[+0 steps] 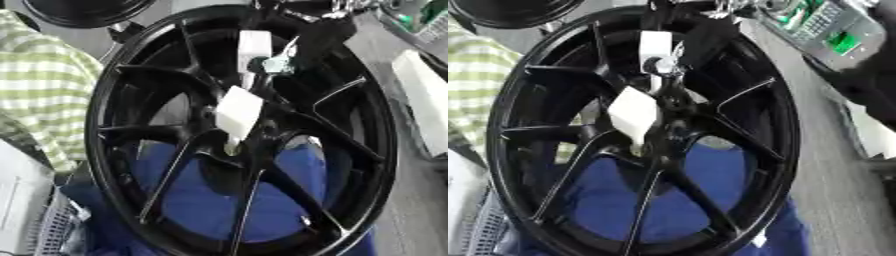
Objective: Pull the pin out of the wheel hub.
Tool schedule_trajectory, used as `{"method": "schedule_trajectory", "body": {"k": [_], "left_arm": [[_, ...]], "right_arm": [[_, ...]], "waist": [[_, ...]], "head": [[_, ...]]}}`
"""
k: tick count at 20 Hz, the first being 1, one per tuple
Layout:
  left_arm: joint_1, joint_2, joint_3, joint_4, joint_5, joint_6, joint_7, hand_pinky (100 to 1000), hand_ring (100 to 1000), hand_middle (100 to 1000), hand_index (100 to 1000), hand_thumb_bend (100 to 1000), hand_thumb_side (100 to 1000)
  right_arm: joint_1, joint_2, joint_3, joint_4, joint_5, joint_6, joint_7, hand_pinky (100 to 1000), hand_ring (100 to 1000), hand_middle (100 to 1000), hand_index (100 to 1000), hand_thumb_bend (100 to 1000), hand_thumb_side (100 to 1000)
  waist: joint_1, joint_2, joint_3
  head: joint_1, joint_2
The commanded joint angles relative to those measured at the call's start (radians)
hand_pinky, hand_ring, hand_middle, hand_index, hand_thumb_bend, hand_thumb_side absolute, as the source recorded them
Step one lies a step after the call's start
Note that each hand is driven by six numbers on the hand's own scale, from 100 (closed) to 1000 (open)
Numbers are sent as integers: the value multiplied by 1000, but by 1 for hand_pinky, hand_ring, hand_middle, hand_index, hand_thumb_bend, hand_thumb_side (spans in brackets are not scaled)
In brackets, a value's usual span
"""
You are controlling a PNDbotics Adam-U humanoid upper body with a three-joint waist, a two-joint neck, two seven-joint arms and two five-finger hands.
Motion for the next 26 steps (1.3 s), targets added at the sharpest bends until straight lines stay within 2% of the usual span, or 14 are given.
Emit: {"method": "schedule_trajectory", "body": {"k": [1,12,23,26], "left_arm": [[-8,17,2,-12,0,-1,-3,707,566,581,727,478,573],[-11,14,1,-13,0,0,-5,708,567,581,728,473,577],[-10,14,1,-12,0,0,-7,710,568,582,728,469,580],[-9,13,1,-11,0,0,-7,710,569,582,728,468,581]], "right_arm": [[-12,-10,-12,6,11,-4,-3,841,854,788,867,327,592],[-14,1,-10,31,21,0,-13,836,842,764,862,328,589],[-21,12,-19,65,-3,-9,-50,809,782,639,777,280,465],[-22,13,-20,66,-16,-2,-56,802,765,610,751,246,458]], "waist": [[2,-15,2],[-2,-1,5],[-4,-2,0],[-4,-4,0]], "head": [[0,-15],[-2,-22],[0,-17],[0,-16]]}}
